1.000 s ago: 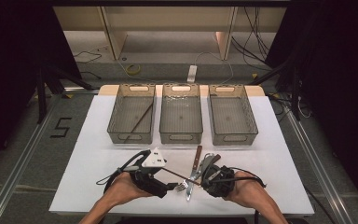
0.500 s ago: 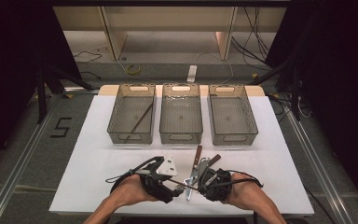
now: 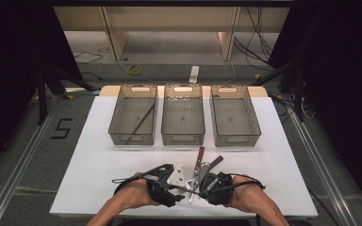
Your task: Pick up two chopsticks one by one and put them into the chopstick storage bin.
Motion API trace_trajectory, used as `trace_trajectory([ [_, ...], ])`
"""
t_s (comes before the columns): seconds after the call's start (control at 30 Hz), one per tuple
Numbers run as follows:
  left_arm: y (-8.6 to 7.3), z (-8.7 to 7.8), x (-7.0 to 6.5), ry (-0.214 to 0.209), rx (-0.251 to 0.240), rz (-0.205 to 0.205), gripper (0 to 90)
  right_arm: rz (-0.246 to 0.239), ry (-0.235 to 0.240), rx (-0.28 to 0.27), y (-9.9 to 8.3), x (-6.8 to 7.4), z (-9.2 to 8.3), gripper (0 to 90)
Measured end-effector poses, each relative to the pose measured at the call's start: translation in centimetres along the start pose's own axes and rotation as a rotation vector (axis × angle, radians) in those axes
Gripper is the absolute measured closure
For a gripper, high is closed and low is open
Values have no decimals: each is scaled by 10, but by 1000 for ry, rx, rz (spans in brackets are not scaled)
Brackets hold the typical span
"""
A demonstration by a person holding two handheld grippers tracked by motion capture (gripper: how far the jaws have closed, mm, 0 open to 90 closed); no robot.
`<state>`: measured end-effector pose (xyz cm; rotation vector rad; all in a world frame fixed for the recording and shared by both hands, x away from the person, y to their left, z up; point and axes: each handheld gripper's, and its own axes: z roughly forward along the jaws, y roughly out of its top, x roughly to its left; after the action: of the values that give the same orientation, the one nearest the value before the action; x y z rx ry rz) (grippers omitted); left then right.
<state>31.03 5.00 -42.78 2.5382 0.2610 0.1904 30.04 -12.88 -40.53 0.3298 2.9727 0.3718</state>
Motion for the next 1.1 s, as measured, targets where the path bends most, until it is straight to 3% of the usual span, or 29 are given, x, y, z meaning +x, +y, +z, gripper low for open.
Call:
trace_trajectory([
  [0.4,-1,2,-4,-6,23,66,695,-35,19,2,0,3,1,853],
  [0.53,-2,2,-3,-26,27,71,748,-53,23,3,0,4,1,853],
  [0.73,-2,3,-5,-46,44,112,793,-77,20,1,-2,3,3,846],
  [0.8,-3,2,-6,-72,54,131,815,-87,17,-2,-2,4,3,835],
  [0.87,-3,2,-8,-83,56,142,843,-82,-12,-4,-1,4,3,811],
  [0.93,-2,1,-8,-68,59,144,848,-73,-3,-17,-2,1,2,779],
  [0.97,-3,0,-7,-64,68,136,848,-62,-8,-28,-2,-1,1,693],
  [1.03,-4,-1,-4,-53,67,118,849,-12,-9,-60,-4,-4,-4,631],
  [1.1,-6,-4,0,-34,62,91,849,5,-21,-83,-6,-7,-8,527],
])
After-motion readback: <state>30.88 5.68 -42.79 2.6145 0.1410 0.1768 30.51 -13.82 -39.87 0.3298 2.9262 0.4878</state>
